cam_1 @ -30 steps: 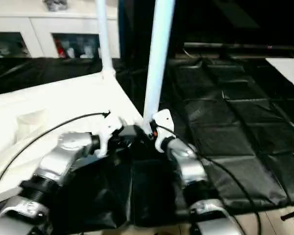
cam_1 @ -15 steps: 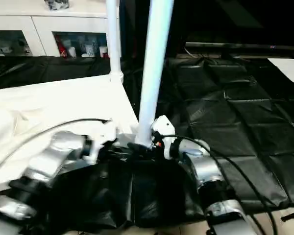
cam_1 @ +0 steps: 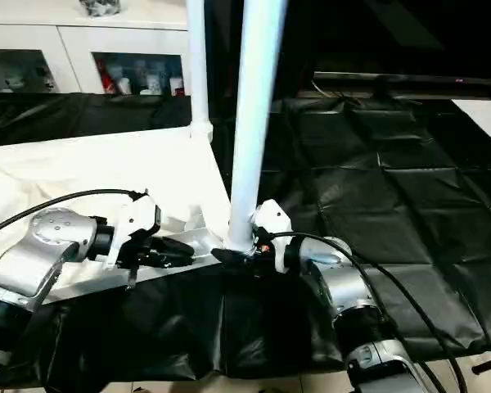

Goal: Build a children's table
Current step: Rotate leg to tighten

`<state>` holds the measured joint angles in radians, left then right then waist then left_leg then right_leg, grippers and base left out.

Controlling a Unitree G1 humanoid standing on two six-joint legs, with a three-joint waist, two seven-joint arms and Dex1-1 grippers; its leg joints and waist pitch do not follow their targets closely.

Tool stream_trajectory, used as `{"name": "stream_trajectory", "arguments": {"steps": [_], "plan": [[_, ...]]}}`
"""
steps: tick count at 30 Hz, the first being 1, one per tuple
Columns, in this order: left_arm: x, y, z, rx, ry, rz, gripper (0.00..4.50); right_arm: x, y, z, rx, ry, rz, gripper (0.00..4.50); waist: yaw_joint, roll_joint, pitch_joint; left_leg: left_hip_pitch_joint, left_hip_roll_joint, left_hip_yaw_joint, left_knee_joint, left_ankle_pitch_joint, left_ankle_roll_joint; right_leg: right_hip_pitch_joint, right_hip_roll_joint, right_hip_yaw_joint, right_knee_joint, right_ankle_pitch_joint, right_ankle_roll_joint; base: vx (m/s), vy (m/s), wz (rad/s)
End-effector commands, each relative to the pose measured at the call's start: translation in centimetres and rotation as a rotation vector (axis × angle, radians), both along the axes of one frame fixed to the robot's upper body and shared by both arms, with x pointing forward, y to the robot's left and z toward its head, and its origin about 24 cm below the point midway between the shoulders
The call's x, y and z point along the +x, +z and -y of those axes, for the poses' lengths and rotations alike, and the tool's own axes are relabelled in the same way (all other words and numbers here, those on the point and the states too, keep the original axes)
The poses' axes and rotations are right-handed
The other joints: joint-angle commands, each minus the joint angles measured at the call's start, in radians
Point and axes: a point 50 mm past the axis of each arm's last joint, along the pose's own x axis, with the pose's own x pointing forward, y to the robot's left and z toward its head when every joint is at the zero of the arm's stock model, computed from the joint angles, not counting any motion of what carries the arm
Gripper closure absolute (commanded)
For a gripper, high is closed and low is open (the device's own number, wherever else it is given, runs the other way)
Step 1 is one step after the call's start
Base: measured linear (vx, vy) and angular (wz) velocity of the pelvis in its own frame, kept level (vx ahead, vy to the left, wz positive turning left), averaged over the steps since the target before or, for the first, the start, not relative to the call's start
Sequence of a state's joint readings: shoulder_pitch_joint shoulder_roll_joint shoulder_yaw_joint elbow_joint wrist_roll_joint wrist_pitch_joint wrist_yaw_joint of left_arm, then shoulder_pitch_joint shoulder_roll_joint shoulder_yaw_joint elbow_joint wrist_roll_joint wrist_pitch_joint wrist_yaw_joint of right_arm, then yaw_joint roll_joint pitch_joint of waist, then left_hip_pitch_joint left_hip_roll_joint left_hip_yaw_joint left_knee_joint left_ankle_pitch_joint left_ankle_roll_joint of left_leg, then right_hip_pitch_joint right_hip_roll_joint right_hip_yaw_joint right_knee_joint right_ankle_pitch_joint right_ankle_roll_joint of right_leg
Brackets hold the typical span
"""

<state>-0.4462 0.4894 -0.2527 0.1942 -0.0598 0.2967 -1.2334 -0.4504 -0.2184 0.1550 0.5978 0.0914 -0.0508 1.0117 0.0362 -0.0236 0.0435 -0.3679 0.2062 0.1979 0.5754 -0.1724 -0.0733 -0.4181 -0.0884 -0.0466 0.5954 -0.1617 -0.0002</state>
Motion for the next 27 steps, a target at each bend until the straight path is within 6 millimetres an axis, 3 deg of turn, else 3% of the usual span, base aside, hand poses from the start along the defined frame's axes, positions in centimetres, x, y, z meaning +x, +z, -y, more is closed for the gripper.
{"name": "stream_trajectory", "arguments": {"steps": [1,20,27], "plan": [[0.1,-0.3,0.4,0.029,0.009,0.014,2.97,-0.1,0.1,0.0,0.006,0.006,-0.001,0.67,0.002,0.005,-0.057,0.011,0.021,-0.010,-0.068,-0.283,0.021,0.048,-0.037,0.032,-0.066,-0.265,-0.210,0.000,0.000,0.00],[1.1,-2.1,-0.3,0.041,0.067,-0.018,2.97,-0.4,0.0,0.1,-0.002,0.018,0.000,0.67,0.002,0.010,-0.062,0.012,0.019,-0.010,-0.064,-0.266,0.027,0.052,-0.035,0.030,-0.061,-0.204,-0.231,0.000,0.000,0.00],[0.7,-2.4,-0.4,0.019,0.034,-0.065,3.50,-0.3,0.0,0.1,-0.008,0.018,0.003,0.67,0.004,0.010,-0.062,0.012,0.020,-0.010,-0.064,-0.261,0.028,0.053,-0.036,0.030,-0.059,-0.198,-0.237,0.000,0.000,0.00]]}}
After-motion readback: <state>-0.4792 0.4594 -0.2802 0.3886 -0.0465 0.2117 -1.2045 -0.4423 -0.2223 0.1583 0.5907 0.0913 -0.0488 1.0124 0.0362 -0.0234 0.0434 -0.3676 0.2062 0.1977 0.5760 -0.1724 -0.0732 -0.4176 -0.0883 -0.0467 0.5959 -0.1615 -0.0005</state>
